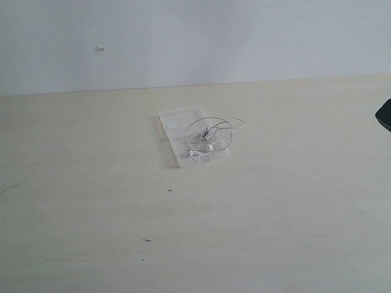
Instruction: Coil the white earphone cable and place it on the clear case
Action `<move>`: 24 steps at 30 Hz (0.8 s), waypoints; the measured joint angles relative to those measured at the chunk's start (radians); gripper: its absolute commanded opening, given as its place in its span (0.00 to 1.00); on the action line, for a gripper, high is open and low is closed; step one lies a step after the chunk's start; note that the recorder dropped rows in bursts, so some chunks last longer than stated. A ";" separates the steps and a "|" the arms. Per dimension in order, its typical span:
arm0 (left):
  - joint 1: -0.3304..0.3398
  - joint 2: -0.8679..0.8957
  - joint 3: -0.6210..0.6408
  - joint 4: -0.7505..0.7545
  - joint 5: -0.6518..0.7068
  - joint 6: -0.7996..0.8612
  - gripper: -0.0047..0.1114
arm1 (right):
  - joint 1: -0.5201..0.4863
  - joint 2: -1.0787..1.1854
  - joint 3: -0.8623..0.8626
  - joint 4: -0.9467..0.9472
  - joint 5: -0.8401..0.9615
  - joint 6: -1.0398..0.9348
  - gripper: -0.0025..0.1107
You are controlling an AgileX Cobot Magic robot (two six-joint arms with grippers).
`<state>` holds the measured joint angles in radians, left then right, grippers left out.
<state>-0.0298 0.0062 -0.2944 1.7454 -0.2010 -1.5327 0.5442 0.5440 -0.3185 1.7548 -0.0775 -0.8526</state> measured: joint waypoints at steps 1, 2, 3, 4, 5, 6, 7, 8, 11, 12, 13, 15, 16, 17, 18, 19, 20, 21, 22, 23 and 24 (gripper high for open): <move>0.000 -0.002 0.024 0.002 0.028 0.000 0.05 | 0.000 0.000 0.000 0.000 0.000 0.000 0.02; 0.000 -0.002 0.043 0.003 0.054 -0.006 0.05 | 0.000 0.000 0.000 0.000 0.000 0.000 0.02; 0.000 -0.002 0.060 0.003 0.073 -0.010 0.05 | 0.000 0.000 0.000 0.000 0.000 0.000 0.02; 0.000 -0.002 0.081 0.003 0.093 -0.018 0.05 | 0.000 0.000 0.000 0.000 0.000 0.000 0.02; 0.000 -0.002 0.094 0.003 0.104 -0.023 0.05 | 0.000 0.000 0.000 0.000 0.000 0.001 0.02; 0.000 -0.002 0.108 0.003 0.114 -0.026 0.05 | 0.000 0.000 0.000 0.000 0.000 0.001 0.02; 0.000 -0.002 0.121 0.003 0.120 -0.029 0.05 | 0.000 0.000 0.000 0.000 0.000 0.001 0.02; 0.000 -0.002 0.138 0.003 0.129 -0.032 0.05 | 0.000 0.000 0.000 0.000 0.000 0.001 0.02; 0.000 -0.002 0.143 0.003 0.138 -0.032 0.05 | 0.000 0.000 0.000 0.000 0.000 0.001 0.02; 0.000 -0.002 0.143 0.003 0.138 -0.032 0.05 | 0.000 0.000 0.000 0.000 0.000 0.001 0.02; 0.000 -0.002 0.143 0.003 0.138 -0.032 0.05 | 0.000 0.000 0.000 0.000 0.000 0.001 0.02; 0.000 -0.002 0.143 0.003 0.139 -0.041 0.05 | 0.000 0.000 0.000 0.000 0.000 0.001 0.02; 0.000 -0.002 0.143 0.003 0.148 -0.061 0.05 | 0.000 0.000 0.000 0.000 0.000 0.001 0.02; 0.000 -0.002 0.152 0.003 0.176 -0.098 0.05 | 0.000 0.000 0.000 0.000 0.000 0.001 0.02; 0.000 -0.002 0.161 0.003 0.201 -0.133 0.05 | 0.000 0.000 0.000 0.000 0.000 0.001 0.02; 0.000 -0.002 0.165 0.003 0.209 -0.152 0.05 | 0.000 0.000 0.000 0.000 0.000 0.001 0.02; 0.000 -0.002 0.167 0.003 0.218 -0.168 0.05 | 0.000 0.000 0.000 0.000 0.000 0.001 0.02; 0.000 -0.002 0.171 0.003 0.226 -0.184 0.05 | 0.000 0.000 0.000 0.000 0.000 0.001 0.02; 0.000 -0.002 0.172 0.003 0.231 -0.186 0.05 | 0.000 0.000 0.000 0.000 0.000 0.001 0.02; 0.000 -0.002 0.174 0.003 0.236 -0.188 0.05 | 0.000 0.000 0.000 0.000 0.000 0.001 0.02; 0.000 -0.002 0.175 0.003 0.241 -0.190 0.05 | 0.000 0.000 0.000 0.000 0.000 0.001 0.02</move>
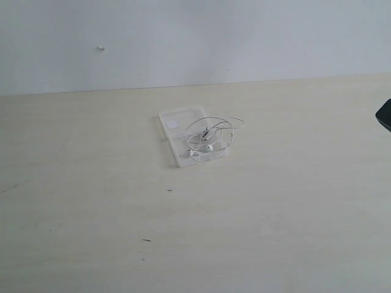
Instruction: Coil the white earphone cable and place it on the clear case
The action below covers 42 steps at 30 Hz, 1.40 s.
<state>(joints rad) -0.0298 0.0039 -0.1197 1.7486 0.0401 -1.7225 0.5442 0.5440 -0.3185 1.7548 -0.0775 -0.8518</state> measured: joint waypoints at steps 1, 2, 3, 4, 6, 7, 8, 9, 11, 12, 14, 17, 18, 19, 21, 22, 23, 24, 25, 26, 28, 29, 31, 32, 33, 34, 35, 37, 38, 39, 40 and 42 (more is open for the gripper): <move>0.000 0.000 0.000 0.000 0.007 0.011 0.05 | 0.000 0.000 0.000 0.000 0.000 0.000 0.02; 0.000 0.000 0.000 0.000 0.009 0.022 0.05 | 0.000 0.000 0.000 0.000 0.000 0.000 0.02; 0.000 0.000 0.000 -0.006 0.010 0.068 0.05 | 0.000 0.000 0.000 0.000 0.000 0.000 0.02; 0.000 0.000 0.000 -0.028 0.010 0.108 0.05 | 0.000 0.000 0.000 0.000 0.000 0.000 0.02; 0.000 0.000 0.000 -0.118 0.010 0.208 0.05 | 0.000 0.000 0.000 0.000 0.000 0.000 0.02; 0.000 0.000 0.000 -0.250 0.010 0.345 0.05 | 0.000 0.000 0.000 0.000 0.000 0.000 0.02; 0.000 0.000 0.000 -0.306 0.011 0.403 0.05 | 0.000 0.000 0.000 0.000 0.000 0.000 0.02; 0.000 0.000 0.000 -0.432 0.013 0.529 0.05 | 0.000 0.000 0.000 0.000 0.000 0.000 0.02; 0.000 0.000 0.000 -0.548 0.013 0.631 0.05 | 0.000 0.000 0.000 0.000 0.000 0.000 0.02; 0.000 0.000 0.000 -0.568 0.011 0.645 0.05 | 0.000 0.000 0.000 0.000 0.000 0.000 0.02; 0.000 0.000 0.000 -0.596 -0.013 0.664 0.05 | 0.000 0.000 0.000 0.000 0.000 0.000 0.02; 0.000 0.000 0.007 -0.632 -0.049 0.682 0.05 | 0.000 0.000 0.000 0.000 0.000 0.000 0.02; 0.000 0.000 0.018 -0.660 -0.067 0.701 0.05 | 0.000 0.000 0.000 0.000 0.000 0.000 0.02; 0.000 0.000 0.027 -0.686 -0.078 0.728 0.05 | 0.000 0.000 0.000 0.000 0.000 0.000 0.02; 0.000 0.000 0.053 -0.763 -0.094 0.787 0.05 | 0.000 0.000 0.000 0.000 0.000 0.000 0.02; 0.000 0.000 0.064 -0.802 -0.098 0.817 0.05 | 0.000 0.000 0.000 0.000 0.000 0.000 0.02; 0.000 0.000 0.071 -0.828 -0.100 0.837 0.05 | 0.000 0.000 0.000 0.000 0.000 0.000 0.02; 0.000 0.000 0.078 -0.852 -0.101 0.855 0.05 | 0.000 0.000 0.000 0.000 0.000 0.000 0.02; 0.000 0.000 0.085 -0.869 -0.102 0.867 0.05 | 0.000 0.000 0.000 0.000 0.000 0.000 0.02; 0.000 0.000 0.086 -0.877 -0.102 0.874 0.05 | 0.000 0.000 0.000 0.000 0.000 0.000 0.02; 0.000 0.000 0.089 -0.889 -0.102 0.881 0.05 | 0.000 0.000 0.000 0.000 0.000 0.000 0.02; 0.000 0.000 0.089 -0.891 -0.097 0.883 0.05 | 0.000 0.000 0.000 0.000 0.000 0.000 0.02; 0.000 0.000 0.089 -0.894 -0.085 0.885 0.05 | 0.000 0.000 0.000 0.000 0.000 0.000 0.02; 0.000 0.000 0.089 -0.894 -0.072 0.885 0.05 | 0.000 0.000 0.000 0.000 0.000 0.000 0.02; 0.000 0.000 0.089 -0.894 -0.061 0.885 0.05 | 0.000 0.000 0.000 0.000 0.000 0.000 0.02; 0.000 0.000 0.089 -0.896 -0.040 0.885 0.05 | 0.000 0.000 0.000 0.000 0.000 0.000 0.02; 0.000 0.000 0.089 -0.898 -0.029 0.883 0.05 | 0.000 0.000 0.000 0.000 0.000 0.000 0.02; 0.000 0.000 0.089 -0.901 -0.002 0.883 0.05 | 0.000 0.000 0.000 0.000 0.000 0.000 0.02; 0.000 0.000 0.089 -0.904 0.010 0.883 0.05 | 0.000 0.000 0.000 0.000 0.000 0.000 0.02; 0.000 0.000 0.089 -0.904 0.015 0.883 0.05 | 0.000 0.000 0.000 0.000 0.000 0.000 0.02; 0.000 0.000 0.091 -0.910 0.020 0.883 0.05 | 0.000 0.000 0.000 0.000 0.000 0.000 0.02; 0.000 0.000 0.091 -0.944 0.022 0.895 0.05 | 0.000 0.000 0.000 0.000 0.000 0.000 0.02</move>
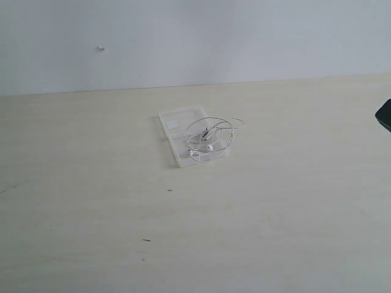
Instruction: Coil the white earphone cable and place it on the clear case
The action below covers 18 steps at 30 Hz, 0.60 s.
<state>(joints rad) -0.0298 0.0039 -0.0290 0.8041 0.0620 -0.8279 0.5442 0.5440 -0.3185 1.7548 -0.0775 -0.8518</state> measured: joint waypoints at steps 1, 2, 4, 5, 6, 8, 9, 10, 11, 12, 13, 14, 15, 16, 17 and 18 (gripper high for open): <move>0.000 0.000 0.000 -0.045 0.001 0.036 0.05 | 0.000 0.000 0.000 0.000 0.000 0.000 0.02; 0.000 0.000 0.000 -0.111 0.001 0.075 0.05 | 0.000 0.000 0.000 0.000 0.000 0.000 0.02; 0.000 0.000 0.000 -0.295 0.001 0.210 0.05 | 0.000 0.000 0.000 0.000 0.000 0.000 0.02; 0.000 0.000 0.001 -0.379 0.001 0.279 0.05 | 0.000 0.000 0.000 0.000 0.000 0.000 0.02; 0.000 0.000 0.003 -0.470 0.002 0.376 0.05 | 0.000 0.000 0.000 0.000 0.000 0.000 0.02; 0.000 0.000 0.014 -0.666 0.002 0.583 0.05 | 0.000 0.000 0.000 0.000 0.000 0.000 0.02; 0.000 0.000 0.020 -0.737 0.006 0.652 0.05 | 0.000 0.000 0.000 0.000 0.000 0.000 0.02; 0.000 0.000 0.025 -0.782 0.018 0.728 0.05 | 0.000 0.000 0.000 0.000 0.000 0.000 0.02; 0.000 0.000 0.024 -0.804 0.031 0.763 0.05 | 0.000 0.000 0.000 0.000 0.000 0.000 0.02; 0.000 0.000 0.026 -0.820 0.054 0.796 0.05 | 0.000 0.000 0.000 0.000 0.000 0.000 0.02; 0.000 0.000 0.026 -0.831 0.077 0.820 0.05 | 0.000 0.000 0.000 0.000 0.000 0.000 0.02; 0.000 0.000 0.026 -0.832 0.095 0.836 0.05 | 0.000 0.000 0.000 0.000 0.000 0.000 0.02; 0.000 0.000 0.026 -0.837 0.121 0.850 0.05 | 0.000 0.000 0.000 0.000 0.000 0.000 0.02; 0.000 0.000 0.026 -0.840 0.148 0.859 0.05 | 0.000 0.000 0.000 0.000 0.000 0.000 0.02; 0.000 0.000 0.026 -0.840 0.173 0.862 0.05 | 0.000 0.000 0.000 0.000 0.000 0.000 0.02; 0.000 0.000 0.026 -0.841 0.205 0.866 0.05 | 0.000 0.000 0.000 0.000 0.000 0.000 0.02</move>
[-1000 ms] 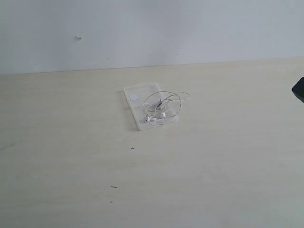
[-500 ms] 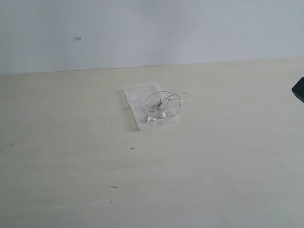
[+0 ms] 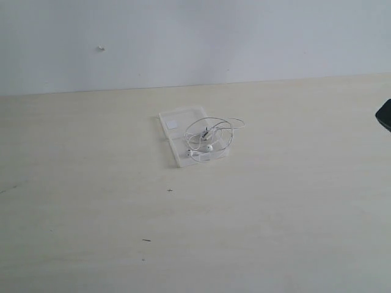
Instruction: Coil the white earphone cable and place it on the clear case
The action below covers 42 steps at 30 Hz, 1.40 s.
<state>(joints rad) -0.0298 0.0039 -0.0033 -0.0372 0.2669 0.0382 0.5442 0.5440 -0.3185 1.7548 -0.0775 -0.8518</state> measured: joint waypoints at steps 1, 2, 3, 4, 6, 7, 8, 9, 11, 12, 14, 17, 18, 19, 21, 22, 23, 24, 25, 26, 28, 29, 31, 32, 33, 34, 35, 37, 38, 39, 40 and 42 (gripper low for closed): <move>0.000 0.000 0.001 -0.003 0.023 0.000 0.05 | 0.000 0.000 0.000 0.000 0.000 0.000 0.02; 0.000 0.000 0.003 -0.004 0.034 0.003 0.05 | 0.000 0.000 0.000 0.000 0.000 0.000 0.02; 0.000 0.000 0.003 -0.009 0.043 0.003 0.05 | 0.000 0.000 0.000 0.000 0.000 0.000 0.02; 0.000 0.000 0.003 -0.013 0.048 0.003 0.05 | 0.000 0.000 0.000 0.000 0.000 0.000 0.02; 0.000 0.000 0.003 -0.015 0.052 -0.014 0.05 | 0.000 0.000 0.000 0.000 0.000 0.000 0.02; 0.000 0.000 0.003 -0.016 0.056 -0.020 0.05 | 0.000 0.000 0.000 0.000 0.000 0.000 0.02; 0.000 0.000 0.003 -0.016 0.063 -0.023 0.05 | 0.000 0.000 0.000 0.000 0.000 0.000 0.02; 0.000 0.000 0.003 -0.016 0.070 -0.027 0.05 | 0.000 0.000 0.000 0.000 0.000 0.000 0.02; 0.000 0.000 0.003 -0.016 0.081 -0.027 0.05 | 0.000 0.000 0.000 0.000 0.000 0.000 0.02; 0.000 0.000 0.003 -0.016 0.083 -0.029 0.05 | 0.000 0.000 0.000 0.000 0.000 0.000 0.02; 0.000 0.000 0.003 -0.016 0.084 -0.031 0.05 | 0.000 0.000 0.000 0.000 0.000 0.000 0.02; 0.010 0.000 0.003 -0.016 0.084 -0.031 0.05 | 0.000 0.000 0.000 0.000 0.000 0.000 0.02; 0.020 0.000 0.003 -0.016 0.085 -0.031 0.05 | 0.000 0.000 0.000 0.000 0.000 0.000 0.02; 0.033 0.000 0.003 -0.016 0.087 -0.031 0.05 | 0.000 0.000 0.000 0.000 0.000 0.000 0.02; 0.051 0.000 0.003 -0.016 0.089 -0.031 0.05 | 0.000 0.000 0.000 0.000 0.000 0.000 0.02; 0.060 0.000 0.003 -0.016 0.089 -0.031 0.05 | 0.000 0.000 0.000 0.000 0.000 0.000 0.02; 0.067 0.000 0.003 -0.016 0.090 -0.031 0.05 | 0.000 0.000 0.000 0.000 0.000 0.000 0.02; 0.077 0.000 0.003 -0.016 0.090 -0.031 0.05 | 0.000 0.000 0.000 0.000 0.000 0.000 0.02; 0.088 0.000 0.003 -0.016 0.090 -0.031 0.05 | 0.000 0.000 0.000 0.000 0.000 0.000 0.02; 0.101 0.000 0.003 -0.016 0.090 -0.031 0.05 | 0.000 0.000 0.000 0.000 0.000 0.000 0.02; 0.118 0.000 0.003 -0.016 0.092 -0.031 0.05 | 0.000 0.000 0.000 0.000 0.000 0.000 0.02; 0.123 0.000 0.003 -0.016 0.092 -0.031 0.05 | 0.000 0.000 0.000 0.000 0.000 0.000 0.02; 0.125 0.000 0.003 -0.016 0.092 -0.031 0.05 | 0.000 0.000 0.000 0.000 0.000 0.000 0.02; 0.128 0.000 0.003 -0.016 0.092 -0.031 0.05 | 0.000 0.000 0.000 0.000 0.000 0.000 0.02; 0.128 0.000 0.003 -0.016 0.092 -0.031 0.05 | 0.000 0.000 0.000 0.000 0.000 0.000 0.02; 0.128 0.000 0.003 -0.016 0.092 -0.031 0.05 | 0.000 0.000 0.000 0.000 0.000 0.000 0.02; 0.128 0.000 0.003 -0.016 0.092 -0.031 0.05 | 0.000 0.000 0.000 0.000 0.000 0.000 0.02; 0.128 0.000 0.003 -0.016 0.092 -0.031 0.05 | 0.000 0.000 0.000 0.000 0.000 0.000 0.02; 0.128 0.000 0.003 -0.016 0.092 -0.031 0.05 | 0.000 0.000 0.000 0.000 0.000 0.000 0.02; 0.128 0.000 0.003 -0.016 0.092 -0.031 0.05 | 0.000 0.000 0.000 0.000 0.000 0.000 0.02; 0.128 0.000 0.003 -0.016 0.092 -0.031 0.05 | 0.000 0.000 0.000 0.000 0.000 0.000 0.02; 0.128 0.000 0.003 -0.016 0.092 -0.031 0.05 | 0.000 0.000 0.000 0.000 0.000 0.000 0.02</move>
<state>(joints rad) 0.0980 0.0039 -0.0001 -0.0532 0.3587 0.0074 0.5442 0.5440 -0.3185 1.7548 -0.0775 -0.8518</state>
